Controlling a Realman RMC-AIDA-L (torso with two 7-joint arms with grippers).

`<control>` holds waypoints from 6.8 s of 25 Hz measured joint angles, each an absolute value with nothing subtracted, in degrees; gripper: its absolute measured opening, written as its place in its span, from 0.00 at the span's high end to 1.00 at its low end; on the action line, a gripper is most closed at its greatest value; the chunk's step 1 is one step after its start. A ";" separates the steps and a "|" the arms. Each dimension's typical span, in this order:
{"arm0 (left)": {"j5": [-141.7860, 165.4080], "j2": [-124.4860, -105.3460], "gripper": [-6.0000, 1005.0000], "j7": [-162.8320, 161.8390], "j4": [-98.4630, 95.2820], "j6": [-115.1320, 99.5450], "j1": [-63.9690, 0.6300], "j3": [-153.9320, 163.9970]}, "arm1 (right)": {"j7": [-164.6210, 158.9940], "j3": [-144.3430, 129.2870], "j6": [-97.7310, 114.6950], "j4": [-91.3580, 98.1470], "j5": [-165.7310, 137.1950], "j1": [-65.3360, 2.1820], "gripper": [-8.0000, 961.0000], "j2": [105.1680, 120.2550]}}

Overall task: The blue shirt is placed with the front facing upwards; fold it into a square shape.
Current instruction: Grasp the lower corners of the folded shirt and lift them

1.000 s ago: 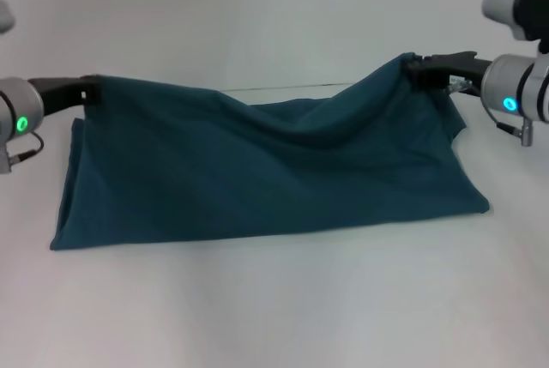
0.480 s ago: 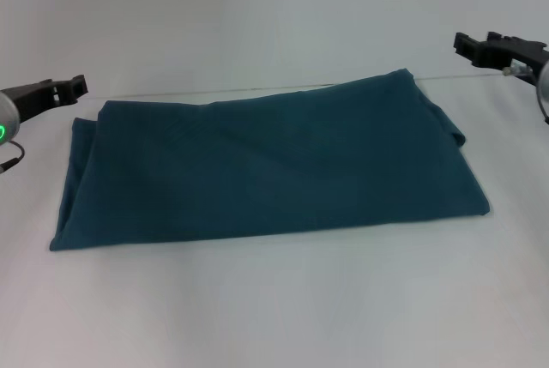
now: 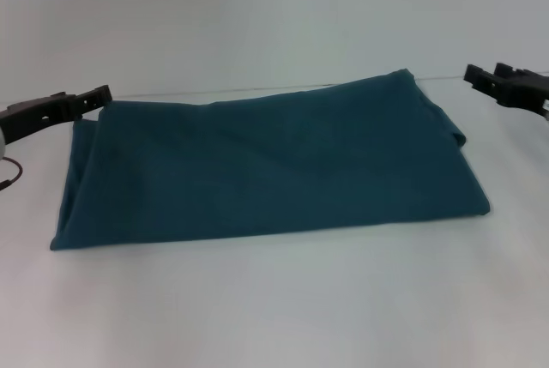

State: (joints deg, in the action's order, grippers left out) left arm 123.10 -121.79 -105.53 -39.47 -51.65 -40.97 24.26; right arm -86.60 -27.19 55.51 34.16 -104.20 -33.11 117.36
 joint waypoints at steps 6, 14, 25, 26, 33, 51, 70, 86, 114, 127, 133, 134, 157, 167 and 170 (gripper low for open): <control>120.92 -121.82 0.19 -105.77 -43.38 -62.51 -37.03 24.26 | -96.49 -31.69 61.16 37.88 -108.50 -28.68 0.36 115.08; 122.13 -121.99 0.18 -106.17 -44.07 -63.84 -34.80 24.25 | -112.81 -32.61 64.87 43.09 -121.90 -28.67 0.37 113.59; 126.38 -122.24 0.18 -106.59 -44.36 -61.72 -34.08 24.25 | -125.83 -32.79 67.34 40.93 -132.85 -31.89 0.39 111.92; 126.38 -122.24 0.18 -106.56 -44.36 -61.34 -34.08 24.25 | -126.05 -32.80 67.29 40.31 -133.29 -32.15 0.39 111.90; 126.37 -122.26 0.19 -106.06 -44.39 -59.61 -34.27 24.26 | -126.17 -32.79 64.31 35.83 -134.37 -33.84 0.40 112.00; 126.26 -122.16 0.19 -105.64 -44.18 -57.83 -34.69 24.25 | -125.73 -32.71 60.51 33.62 -134.33 -35.02 0.43 113.79; 126.30 -122.25 0.19 -105.64 -43.94 -57.83 -34.56 25.05 | -125.61 -32.62 61.10 33.76 -134.09 -34.54 0.46 114.66; 126.29 -122.35 0.19 -105.64 -43.76 -58.22 -33.92 25.50 | -125.45 -33.22 61.82 34.04 -133.93 -33.82 0.89 114.46; 134.31 -123.22 0.19 -105.64 -45.69 -61.27 -31.14 27.17 | -123.48 -32.43 63.11 34.28 -132.59 -33.30 0.96 113.73; 135.27 -123.31 0.19 -105.59 -45.70 -62.03 -31.10 30.98 | -123.48 -32.43 63.01 34.28 -132.52 -33.34 0.94 113.72; 136.45 -123.33 0.19 -105.56 -45.70 -61.66 -31.50 31.36 | -123.45 -32.43 62.81 34.28 -132.53 -33.64 0.93 113.78; 136.51 -123.37 0.19 -105.56 -45.73 -61.50 -31.51 31.54 | -123.45 -32.43 62.80 34.28 -132.53 -33.69 0.93 113.79; 136.58 -123.66 0.77 -106.27 -46.45 -59.85 -31.74 32.44 | -122.69 -32.34 62.87 34.28 -131.81 -33.32 0.91 113.90; 136.65 -123.64 0.99 -108.23 -48.34 -62.37 -31.93 33.12 | -121.83 -32.33 63.79 34.28 -131.29 -32.29 0.89 113.74; 136.44 -123.66 0.99 -108.90 -50.43 -64.86 -31.30 33.14 | -120.12 -32.28 65.42 34.33 -129.82 -31.39 0.89 113.69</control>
State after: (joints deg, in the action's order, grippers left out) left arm 136.44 -123.66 -108.90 -50.43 -64.87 -31.30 33.14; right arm -120.12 -32.28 65.42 34.33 -129.82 -31.39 113.69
